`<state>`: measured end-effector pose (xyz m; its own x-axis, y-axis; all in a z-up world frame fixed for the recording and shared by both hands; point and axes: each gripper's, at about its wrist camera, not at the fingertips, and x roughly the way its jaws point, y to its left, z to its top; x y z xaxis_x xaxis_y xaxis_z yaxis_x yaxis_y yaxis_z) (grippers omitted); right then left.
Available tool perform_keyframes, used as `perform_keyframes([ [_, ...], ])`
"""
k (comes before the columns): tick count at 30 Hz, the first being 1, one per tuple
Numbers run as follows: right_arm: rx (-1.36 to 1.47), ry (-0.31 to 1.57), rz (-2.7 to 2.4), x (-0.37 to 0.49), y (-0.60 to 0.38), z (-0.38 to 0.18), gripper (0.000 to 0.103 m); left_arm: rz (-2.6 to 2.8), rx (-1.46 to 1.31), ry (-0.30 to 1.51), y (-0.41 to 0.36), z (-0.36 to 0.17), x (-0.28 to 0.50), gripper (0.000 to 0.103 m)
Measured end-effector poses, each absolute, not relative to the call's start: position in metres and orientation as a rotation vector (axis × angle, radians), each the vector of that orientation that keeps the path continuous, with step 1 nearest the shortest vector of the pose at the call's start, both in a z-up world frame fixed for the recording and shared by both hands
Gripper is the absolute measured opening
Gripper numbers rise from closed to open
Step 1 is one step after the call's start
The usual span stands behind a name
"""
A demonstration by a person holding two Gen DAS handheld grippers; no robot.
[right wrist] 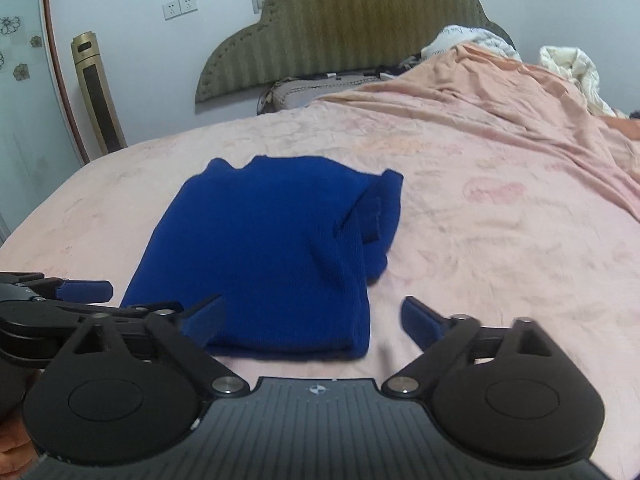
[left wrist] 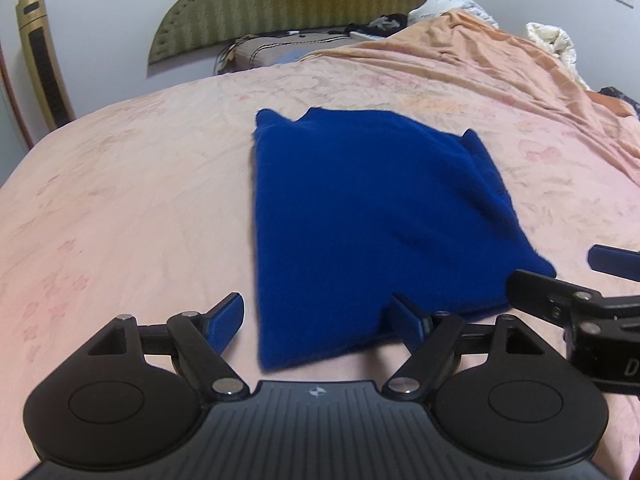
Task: Fold small clothes
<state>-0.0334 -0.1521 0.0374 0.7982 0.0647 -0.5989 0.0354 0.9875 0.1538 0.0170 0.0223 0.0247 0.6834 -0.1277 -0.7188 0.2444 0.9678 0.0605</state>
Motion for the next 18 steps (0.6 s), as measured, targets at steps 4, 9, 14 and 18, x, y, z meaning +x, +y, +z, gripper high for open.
perform_keyframes([
  [4, 0.153, 0.662, 0.016, -0.047, -0.142, 0.037, 0.102, -0.181, 0.158, 0.796, 0.026, 0.024, 0.009, 0.080],
  [9, 0.146, 0.675, 0.029, -0.056, -0.136, 0.035, 0.102, -0.150, 0.148, 0.807, 0.037, 0.023, 0.001, 0.080],
  [14, 0.130, 0.684, 0.053, -0.064, -0.129, 0.033, 0.103, -0.132, 0.136, 0.823, 0.047, 0.020, -0.008, 0.080],
  [18, 0.112, 0.692, 0.062, -0.069, -0.123, 0.031, 0.103, -0.117, 0.138, 0.824, 0.053, 0.018, -0.014, 0.080],
])
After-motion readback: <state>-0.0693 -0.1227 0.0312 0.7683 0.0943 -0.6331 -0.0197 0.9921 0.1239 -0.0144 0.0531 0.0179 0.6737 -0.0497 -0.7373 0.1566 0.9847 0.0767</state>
